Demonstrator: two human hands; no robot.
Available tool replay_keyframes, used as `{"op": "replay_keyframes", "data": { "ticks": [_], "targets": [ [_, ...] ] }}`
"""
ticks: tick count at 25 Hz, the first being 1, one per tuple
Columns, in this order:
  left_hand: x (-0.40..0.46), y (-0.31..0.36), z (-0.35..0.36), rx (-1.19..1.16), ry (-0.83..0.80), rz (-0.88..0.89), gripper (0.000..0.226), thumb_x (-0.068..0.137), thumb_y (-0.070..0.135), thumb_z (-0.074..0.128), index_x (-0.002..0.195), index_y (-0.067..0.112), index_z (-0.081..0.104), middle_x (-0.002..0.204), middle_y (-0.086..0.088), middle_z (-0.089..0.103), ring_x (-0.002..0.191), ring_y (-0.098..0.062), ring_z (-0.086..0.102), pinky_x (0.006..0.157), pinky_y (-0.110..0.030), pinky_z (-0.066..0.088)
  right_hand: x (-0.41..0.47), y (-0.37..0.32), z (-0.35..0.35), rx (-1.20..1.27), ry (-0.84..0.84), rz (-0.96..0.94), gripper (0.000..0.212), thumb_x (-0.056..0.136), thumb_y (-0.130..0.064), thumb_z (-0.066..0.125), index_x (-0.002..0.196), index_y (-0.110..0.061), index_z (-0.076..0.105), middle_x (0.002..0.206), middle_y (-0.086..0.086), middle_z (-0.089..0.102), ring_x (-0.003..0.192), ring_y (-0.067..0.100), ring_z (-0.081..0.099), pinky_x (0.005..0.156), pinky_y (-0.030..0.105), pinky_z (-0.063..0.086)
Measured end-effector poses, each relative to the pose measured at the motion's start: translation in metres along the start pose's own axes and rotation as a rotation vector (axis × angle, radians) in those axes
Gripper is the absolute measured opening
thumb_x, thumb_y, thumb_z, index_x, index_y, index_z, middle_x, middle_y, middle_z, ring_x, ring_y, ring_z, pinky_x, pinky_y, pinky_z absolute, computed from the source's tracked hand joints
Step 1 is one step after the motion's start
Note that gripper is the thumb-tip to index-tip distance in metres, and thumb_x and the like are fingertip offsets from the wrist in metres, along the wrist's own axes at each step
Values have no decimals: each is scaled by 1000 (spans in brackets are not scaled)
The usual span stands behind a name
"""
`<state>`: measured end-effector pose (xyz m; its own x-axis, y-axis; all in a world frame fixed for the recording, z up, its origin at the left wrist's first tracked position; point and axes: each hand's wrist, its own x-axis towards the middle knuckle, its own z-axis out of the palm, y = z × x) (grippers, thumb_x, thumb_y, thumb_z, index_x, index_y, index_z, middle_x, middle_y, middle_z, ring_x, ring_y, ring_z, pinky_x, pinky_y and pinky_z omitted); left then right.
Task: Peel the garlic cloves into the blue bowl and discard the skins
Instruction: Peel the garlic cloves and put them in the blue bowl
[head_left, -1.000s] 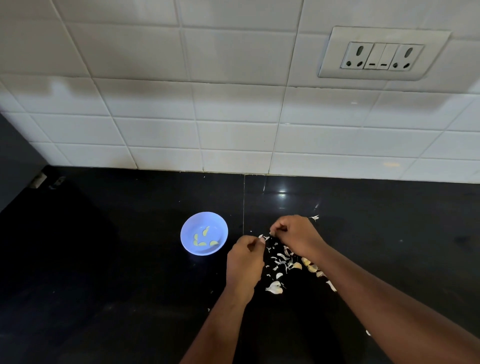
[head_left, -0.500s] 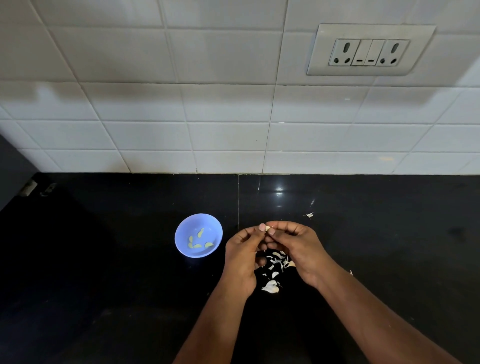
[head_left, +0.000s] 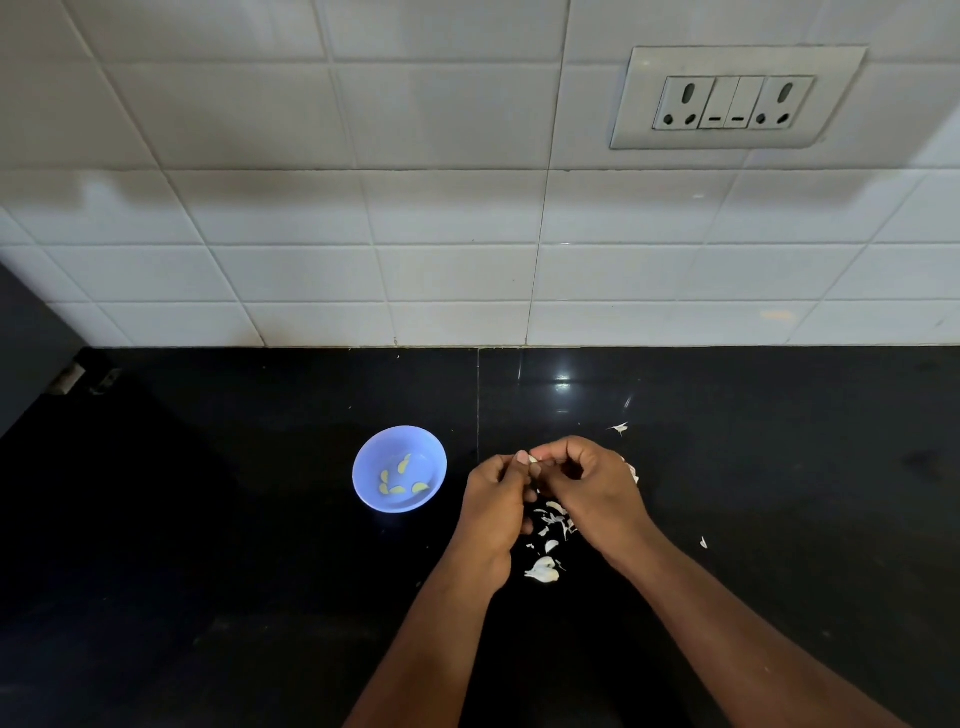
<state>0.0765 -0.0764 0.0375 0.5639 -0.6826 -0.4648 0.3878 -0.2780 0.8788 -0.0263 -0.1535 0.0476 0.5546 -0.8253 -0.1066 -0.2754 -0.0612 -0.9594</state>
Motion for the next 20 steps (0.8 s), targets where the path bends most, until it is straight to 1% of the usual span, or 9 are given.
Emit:
{"op": "replay_keyframes", "data": {
  "ticks": [3, 6, 9, 12, 14, 16, 17, 19, 20],
  "targets": [
    [-1, 3, 3, -52, -43, 33, 29, 111, 24, 48, 94, 10, 66, 74, -4, 59, 63, -9, 57, 51, -25, 41, 1, 1, -1, 368, -87, 131, 12, 92, -10, 77, 105, -8, 76, 85, 12, 73, 77, 23, 69, 76, 31, 58],
    [-1, 4, 6, -71, -64, 39, 29, 111, 24, 45, 96, 11, 65, 73, -2, 59, 67, -12, 58, 52, -25, 42, 4, 0, -1, 581, -99, 237, 13, 94, -3, 71, 107, -3, 73, 76, 12, 66, 70, 19, 61, 66, 28, 53],
    [-2, 2, 9, -13, -67, 51, 30, 111, 24, 43, 92, 12, 62, 72, -1, 59, 65, -10, 56, 51, -25, 43, 6, -2, 0, 669, -60, 297, 16, 97, 0, 65, 112, -5, 69, 71, 11, 62, 61, 18, 56, 58, 27, 51],
    [-6, -2, 7, 101, -21, 55, 30, 108, 24, 44, 83, 15, 57, 69, -2, 55, 61, -11, 52, 51, -28, 43, 9, 0, 1, 708, 36, 342, 19, 102, -1, 58, 114, -8, 72, 73, 4, 63, 61, 14, 57, 54, 24, 49],
    [-6, -8, 1, 270, 39, 74, 34, 101, 36, 51, 70, 23, 53, 64, -1, 52, 61, -14, 50, 56, -34, 43, 11, 3, -1, 715, 62, 352, 21, 102, -1, 57, 114, -8, 73, 78, 2, 65, 64, 12, 60, 54, 23, 48],
    [-3, -15, -7, 466, 65, 86, 41, 95, 49, 58, 64, 23, 48, 57, 7, 50, 56, -14, 47, 57, -37, 41, 10, 4, -4, 677, 43, 346, 22, 103, -2, 56, 115, -8, 74, 79, 1, 66, 66, 12, 61, 56, 23, 49],
    [-1, -19, -9, 529, 68, 101, 37, 94, 49, 60, 68, 25, 50, 60, 11, 53, 56, -13, 49, 58, -37, 44, 9, 4, -6, 629, 29, 334, 24, 104, -3, 55, 115, -8, 75, 80, 1, 67, 67, 12, 62, 58, 24, 50],
    [-1, -21, -12, 583, 65, 132, 6, 97, 37, 59, 92, 36, 60, 84, 14, 68, 72, -10, 64, 70, -40, 58, 6, 3, -9, 477, 6, 289, 24, 104, -4, 56, 116, -9, 76, 84, 2, 69, 69, 12, 65, 62, 25, 54],
    [-2, -19, -12, 583, 80, 162, 12, 98, 31, 58, 103, 41, 62, 96, 13, 71, 83, -10, 68, 79, -43, 60, 4, 3, -10, 394, -6, 261, 23, 104, -3, 56, 117, -9, 74, 86, 4, 70, 71, 12, 66, 64, 25, 55]
  ]
}}
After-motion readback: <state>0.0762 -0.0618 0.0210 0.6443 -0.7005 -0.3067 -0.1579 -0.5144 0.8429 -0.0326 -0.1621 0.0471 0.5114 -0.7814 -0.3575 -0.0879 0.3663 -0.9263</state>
